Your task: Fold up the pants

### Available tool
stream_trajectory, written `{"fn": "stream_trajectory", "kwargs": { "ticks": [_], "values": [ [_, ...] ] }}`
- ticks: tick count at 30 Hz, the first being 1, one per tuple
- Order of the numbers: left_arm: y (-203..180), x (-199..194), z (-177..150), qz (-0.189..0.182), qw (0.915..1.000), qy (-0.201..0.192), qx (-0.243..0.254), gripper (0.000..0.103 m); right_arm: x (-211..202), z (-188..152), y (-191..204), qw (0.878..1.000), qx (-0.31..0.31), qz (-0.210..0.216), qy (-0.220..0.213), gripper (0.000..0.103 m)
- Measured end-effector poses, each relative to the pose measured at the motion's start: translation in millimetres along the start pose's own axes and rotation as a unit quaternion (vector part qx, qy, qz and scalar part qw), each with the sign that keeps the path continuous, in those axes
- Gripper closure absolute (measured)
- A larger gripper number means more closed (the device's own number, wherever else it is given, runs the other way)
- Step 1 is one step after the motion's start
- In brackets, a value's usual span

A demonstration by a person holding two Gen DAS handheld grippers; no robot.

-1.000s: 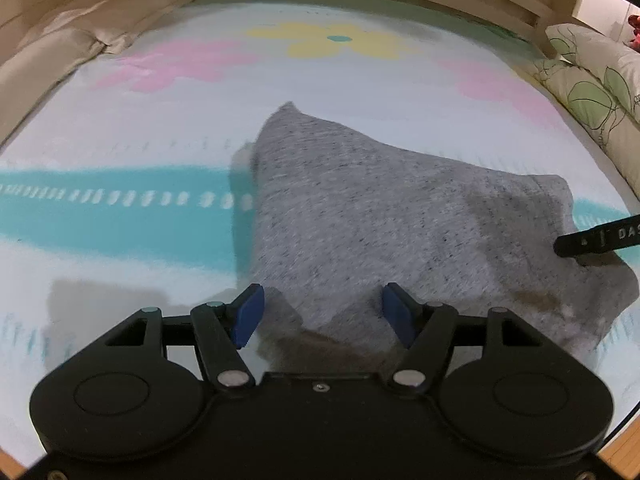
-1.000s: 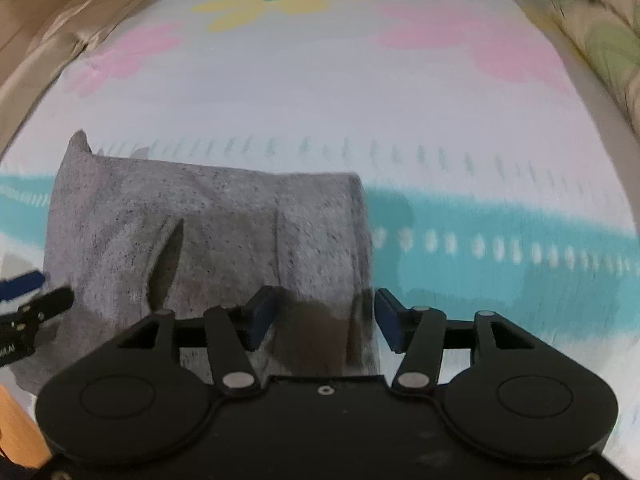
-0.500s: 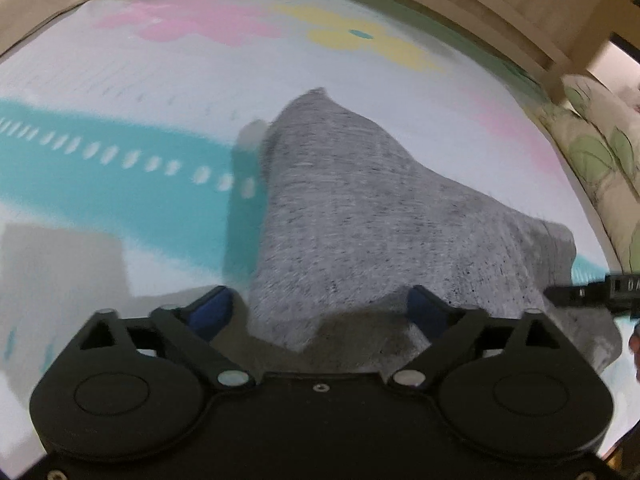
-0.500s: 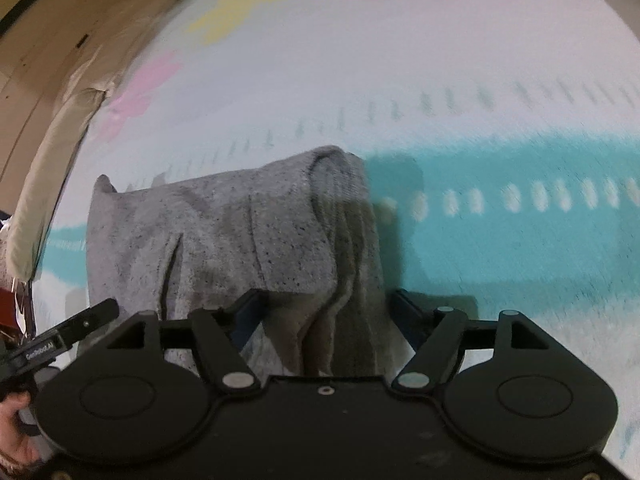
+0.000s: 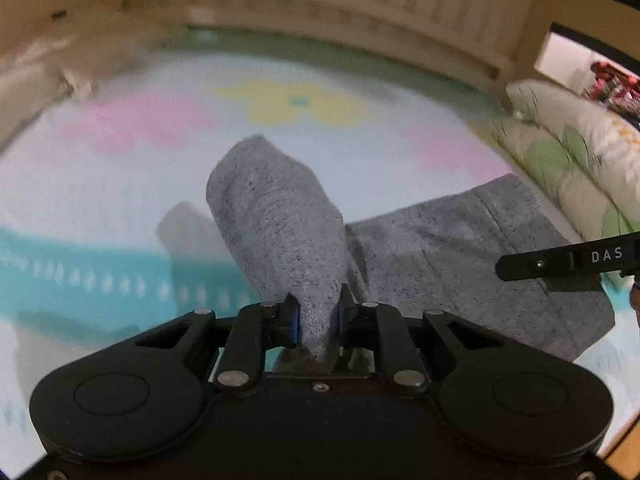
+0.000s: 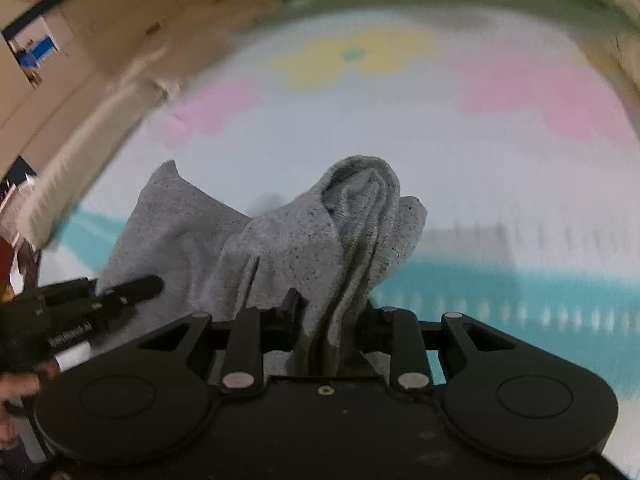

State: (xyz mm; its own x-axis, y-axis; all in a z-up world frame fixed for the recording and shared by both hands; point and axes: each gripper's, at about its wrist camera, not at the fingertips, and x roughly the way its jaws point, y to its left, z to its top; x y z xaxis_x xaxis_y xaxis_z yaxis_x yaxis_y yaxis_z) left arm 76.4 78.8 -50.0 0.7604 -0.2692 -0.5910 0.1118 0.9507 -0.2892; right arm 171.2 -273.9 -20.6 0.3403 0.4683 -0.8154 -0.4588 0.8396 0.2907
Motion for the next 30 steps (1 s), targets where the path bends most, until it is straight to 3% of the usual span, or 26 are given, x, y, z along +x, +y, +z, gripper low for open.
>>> {"fn": "stream_trajectory", "kwargs": {
  "ticks": [6, 8, 9, 10, 12, 14, 15, 18, 22, 30],
  "values": [
    [25, 18, 95, 0.02, 0.9987, -0.037, -0.028, 0.081, 0, 72, 8, 0.998, -0.002, -0.005, -0.069, 0.075],
    [32, 35, 126, 0.026, 0.9989, -0.039, -0.007, 0.072, 10, 95, 2, 0.996, 0.023, -0.008, -0.089, 0.07],
    [37, 45, 134, 0.036, 0.9988, -0.033, -0.005, 0.063, 15, 108, -6, 0.995, 0.036, -0.012, -0.09, 0.062],
    [45, 55, 140, 0.055, 0.9982, -0.023, -0.008, 0.063, 25, 114, -13, 0.995, 0.046, -0.022, -0.086, 0.056],
    [59, 71, 140, 0.109, 0.9937, -0.012, -0.024, 0.074, 53, 121, -23, 0.993, 0.068, -0.08, -0.052, 0.058],
    [69, 81, 133, 0.118, 0.9928, 0.001, -0.022, 0.074, 67, 115, -28, 0.986, 0.067, -0.15, -0.036, 0.056],
    [70, 84, 130, 0.116, 0.993, 0.011, -0.021, 0.074, 68, 110, -30, 0.985, 0.063, -0.158, -0.041, 0.056],
    [70, 83, 120, 0.121, 0.9912, 0.04, -0.037, 0.074, 69, 103, -33, 0.987, 0.066, -0.147, -0.025, 0.058],
    [51, 61, 126, 0.096, 0.9934, 0.046, -0.044, 0.074, 57, 111, -15, 0.988, 0.065, -0.134, -0.034, 0.058],
    [8, 3, 141, 0.087, 0.9962, 0.001, 0.006, 0.068, 14, 103, 28, 0.989, 0.079, -0.119, -0.044, 0.058]
  ]
}}
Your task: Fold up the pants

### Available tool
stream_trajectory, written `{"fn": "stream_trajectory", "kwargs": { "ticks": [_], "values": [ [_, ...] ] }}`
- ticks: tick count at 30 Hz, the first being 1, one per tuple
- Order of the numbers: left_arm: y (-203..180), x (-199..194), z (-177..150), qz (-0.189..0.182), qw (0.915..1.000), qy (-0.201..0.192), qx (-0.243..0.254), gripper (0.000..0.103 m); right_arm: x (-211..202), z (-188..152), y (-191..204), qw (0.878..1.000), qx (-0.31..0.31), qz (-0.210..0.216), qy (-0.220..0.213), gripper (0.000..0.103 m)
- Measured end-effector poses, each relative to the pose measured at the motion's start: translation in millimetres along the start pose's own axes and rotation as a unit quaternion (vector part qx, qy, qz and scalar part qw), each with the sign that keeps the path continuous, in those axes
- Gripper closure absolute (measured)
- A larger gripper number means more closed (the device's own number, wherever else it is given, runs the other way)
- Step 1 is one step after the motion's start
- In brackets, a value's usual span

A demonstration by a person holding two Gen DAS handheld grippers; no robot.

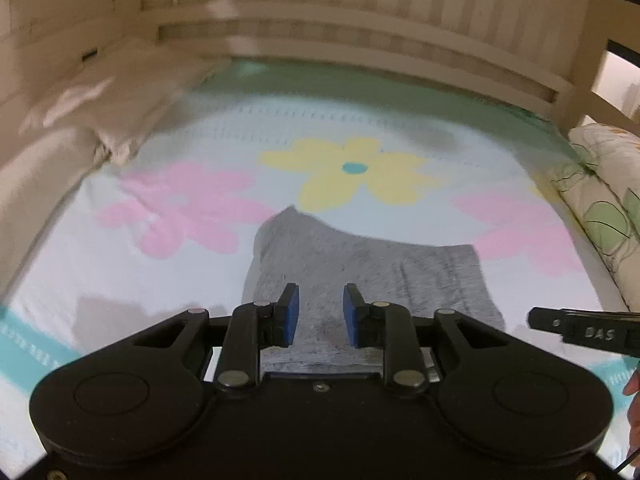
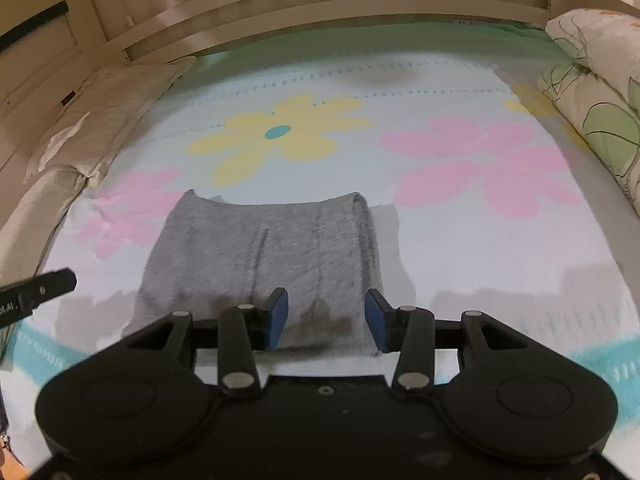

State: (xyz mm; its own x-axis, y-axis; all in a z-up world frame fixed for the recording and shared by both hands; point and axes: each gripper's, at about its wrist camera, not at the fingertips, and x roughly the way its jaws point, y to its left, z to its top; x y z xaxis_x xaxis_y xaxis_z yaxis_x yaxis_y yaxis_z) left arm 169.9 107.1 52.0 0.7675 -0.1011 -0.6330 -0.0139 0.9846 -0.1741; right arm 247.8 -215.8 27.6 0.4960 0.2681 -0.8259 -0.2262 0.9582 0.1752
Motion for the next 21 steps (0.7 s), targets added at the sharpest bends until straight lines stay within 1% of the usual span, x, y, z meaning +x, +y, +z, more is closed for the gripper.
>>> {"fn": "stream_trajectory", "kwargs": {
  "ticks": [3, 6, 7, 9, 13, 16, 21],
  "values": [
    [-10, -16, -4, 0.013, 0.9993, -0.018, 0.029, 0.067, -15, -11, 11, 1.0, 0.006, 0.007, -0.004, 0.058],
    [-11, -17, -11, 0.029, 0.9984, -0.028, 0.039, 0.067, -30, -18, 19, 1.0, 0.007, 0.005, -0.004, 0.058],
    [-11, -16, -13, 0.032, 0.9984, -0.026, 0.038, 0.067, -33, -21, 23, 1.0, 0.005, 0.005, -0.006, 0.058],
    [-9, -12, -17, 0.026, 0.9989, -0.017, 0.036, 0.066, -35, -27, 30, 1.0, 0.002, 0.005, -0.011, 0.058],
    [-2, 0, -19, 0.021, 0.9994, 0.01, 0.025, 0.066, -26, -39, 36, 1.0, 0.006, 0.0, -0.013, 0.058],
    [1, 3, -19, 0.027, 0.9994, 0.011, 0.02, 0.066, -19, -43, 39, 1.0, 0.001, -0.009, -0.007, 0.058],
    [5, 8, -18, 0.033, 0.9992, 0.016, 0.014, 0.066, -13, -44, 45, 0.999, -0.022, -0.021, -0.009, 0.058]
  ]
}}
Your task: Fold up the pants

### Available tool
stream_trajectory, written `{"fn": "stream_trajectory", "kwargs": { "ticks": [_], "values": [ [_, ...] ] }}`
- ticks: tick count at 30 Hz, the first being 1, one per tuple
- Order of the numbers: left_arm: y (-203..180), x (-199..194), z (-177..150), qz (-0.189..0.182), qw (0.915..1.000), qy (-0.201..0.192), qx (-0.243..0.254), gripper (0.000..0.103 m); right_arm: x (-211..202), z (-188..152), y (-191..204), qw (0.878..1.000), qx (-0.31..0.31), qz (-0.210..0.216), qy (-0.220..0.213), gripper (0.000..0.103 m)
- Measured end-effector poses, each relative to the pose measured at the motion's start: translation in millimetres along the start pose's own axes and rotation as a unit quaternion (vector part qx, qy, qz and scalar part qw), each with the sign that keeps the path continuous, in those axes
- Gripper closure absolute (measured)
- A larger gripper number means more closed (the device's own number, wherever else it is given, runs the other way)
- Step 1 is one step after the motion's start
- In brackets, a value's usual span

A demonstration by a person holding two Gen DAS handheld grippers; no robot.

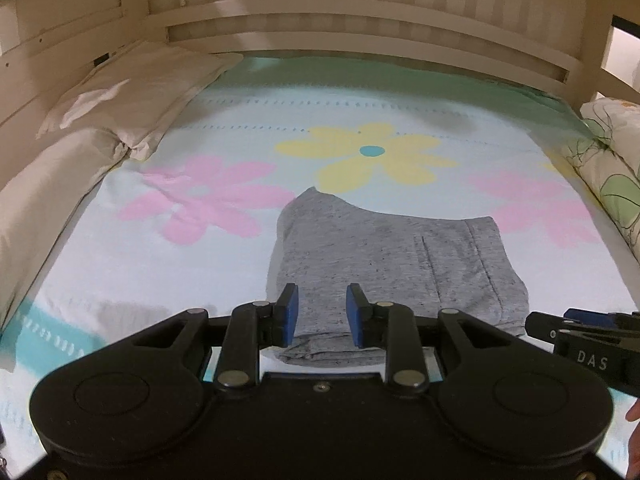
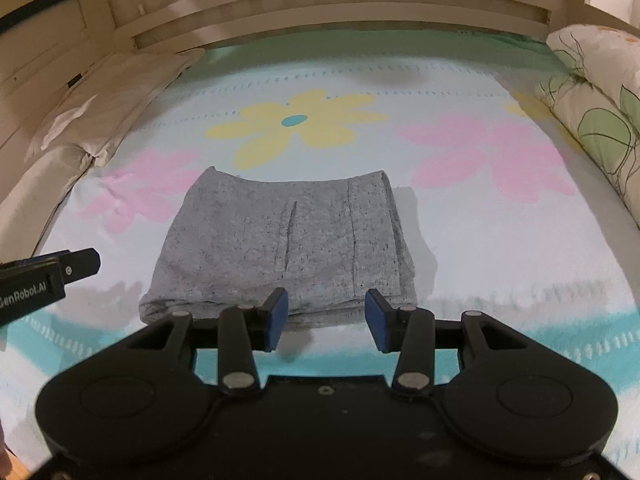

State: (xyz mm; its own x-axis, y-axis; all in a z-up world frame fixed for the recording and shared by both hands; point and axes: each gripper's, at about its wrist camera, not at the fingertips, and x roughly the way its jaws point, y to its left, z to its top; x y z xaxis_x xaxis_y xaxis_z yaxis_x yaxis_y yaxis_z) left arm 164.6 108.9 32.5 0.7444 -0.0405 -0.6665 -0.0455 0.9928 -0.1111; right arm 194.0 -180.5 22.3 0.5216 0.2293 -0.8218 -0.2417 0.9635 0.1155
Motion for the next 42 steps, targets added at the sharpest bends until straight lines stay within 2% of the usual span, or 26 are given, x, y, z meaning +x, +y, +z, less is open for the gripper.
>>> {"fn": "stream_trajectory", "kwargs": {
  "ticks": [18, 31, 36, 42],
  "values": [
    [-2.1, 3.2, -4.0, 0.001, 0.9999, 0.011, 0.008, 0.066, 4.5, 0.6, 8.9, 1.0, -0.024, 0.001, -0.004, 0.058],
    [-4.5, 4.6, -4.7, -0.015, 0.9997, 0.019, 0.001, 0.066, 6.1, 1.1, 10.3, 1.0, -0.022, 0.001, -0.005, 0.058],
    [-3.3, 5.6, -6.0, -0.031, 0.9991, 0.026, -0.016, 0.066, 6.0, 1.3, 10.1, 1.0, -0.023, 0.001, -0.005, 0.058],
    [-4.3, 4.8, -6.6, -0.029, 0.9992, 0.025, -0.011, 0.066, 6.3, 2.4, 9.0, 1.0, -0.024, -0.002, -0.006, 0.058]
  ]
}}
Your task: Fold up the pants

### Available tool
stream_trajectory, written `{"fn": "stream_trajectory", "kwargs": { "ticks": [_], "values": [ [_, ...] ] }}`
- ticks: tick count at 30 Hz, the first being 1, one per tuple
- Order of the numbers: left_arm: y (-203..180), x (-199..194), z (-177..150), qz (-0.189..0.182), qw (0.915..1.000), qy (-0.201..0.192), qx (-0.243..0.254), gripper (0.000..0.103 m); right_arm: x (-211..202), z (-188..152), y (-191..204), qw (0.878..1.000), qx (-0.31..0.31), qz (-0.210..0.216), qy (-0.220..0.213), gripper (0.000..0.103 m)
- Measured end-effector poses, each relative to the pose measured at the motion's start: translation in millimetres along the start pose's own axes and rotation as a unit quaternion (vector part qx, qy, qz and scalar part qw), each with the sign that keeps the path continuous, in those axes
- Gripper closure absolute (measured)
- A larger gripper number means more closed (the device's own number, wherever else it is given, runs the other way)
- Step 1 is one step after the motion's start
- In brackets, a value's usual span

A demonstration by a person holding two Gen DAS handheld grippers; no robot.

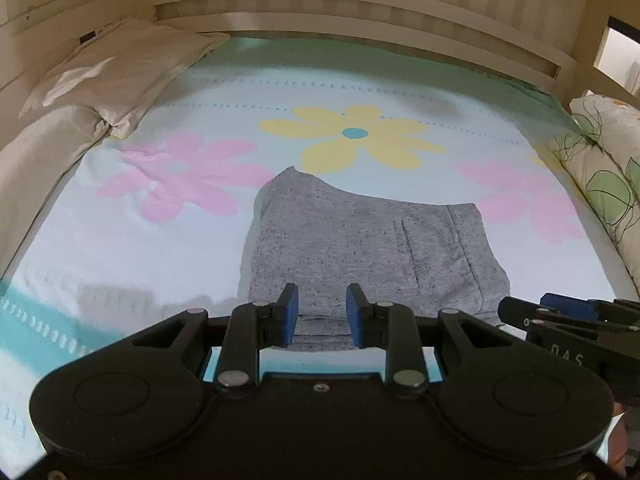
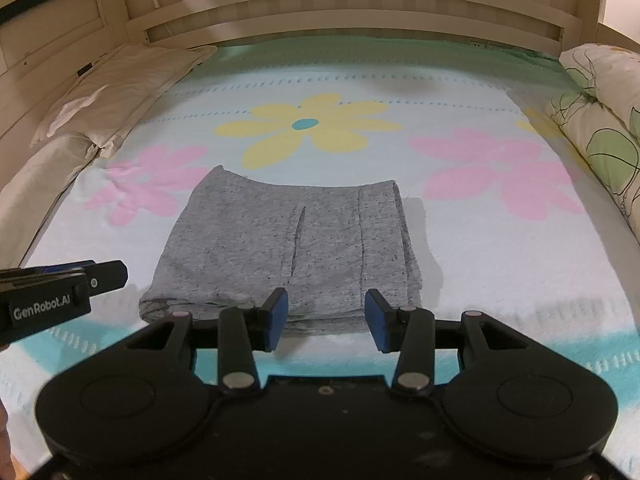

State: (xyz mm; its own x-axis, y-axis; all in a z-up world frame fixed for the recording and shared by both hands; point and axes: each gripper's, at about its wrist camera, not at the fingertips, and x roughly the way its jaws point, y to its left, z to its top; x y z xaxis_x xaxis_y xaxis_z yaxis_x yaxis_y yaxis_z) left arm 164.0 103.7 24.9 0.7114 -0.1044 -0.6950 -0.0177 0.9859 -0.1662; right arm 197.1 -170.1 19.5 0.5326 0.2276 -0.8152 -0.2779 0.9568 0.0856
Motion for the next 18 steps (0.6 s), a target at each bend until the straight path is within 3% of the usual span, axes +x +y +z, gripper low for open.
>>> {"fn": "stream_trajectory", "kwargs": {
  "ticks": [2, 6, 10, 18],
  "values": [
    [-0.1, 0.7, 0.1, -0.001, 1.0, 0.002, -0.001, 0.066, 0.1, -0.1, -0.4, 1.0, 0.0, 0.0, 0.0, 0.058],
    [-0.2, 0.8, -0.8, 0.009, 0.9999, -0.004, -0.008, 0.047, 0.8, -0.3, -0.6, 1.0, -0.002, 0.0, 0.001, 0.058],
    [-0.7, -3.1, -1.3, 0.026, 0.9993, -0.024, -0.01, 0.045, 1.5, -1.7, 0.8, 1.0, -0.005, -0.002, 0.001, 0.058],
    [-1.7, -1.0, -2.8, 0.03, 0.9993, -0.021, -0.004, 0.043, 3.7, -3.5, 5.3, 1.0, -0.015, -0.004, 0.003, 0.058]
  ]
}}
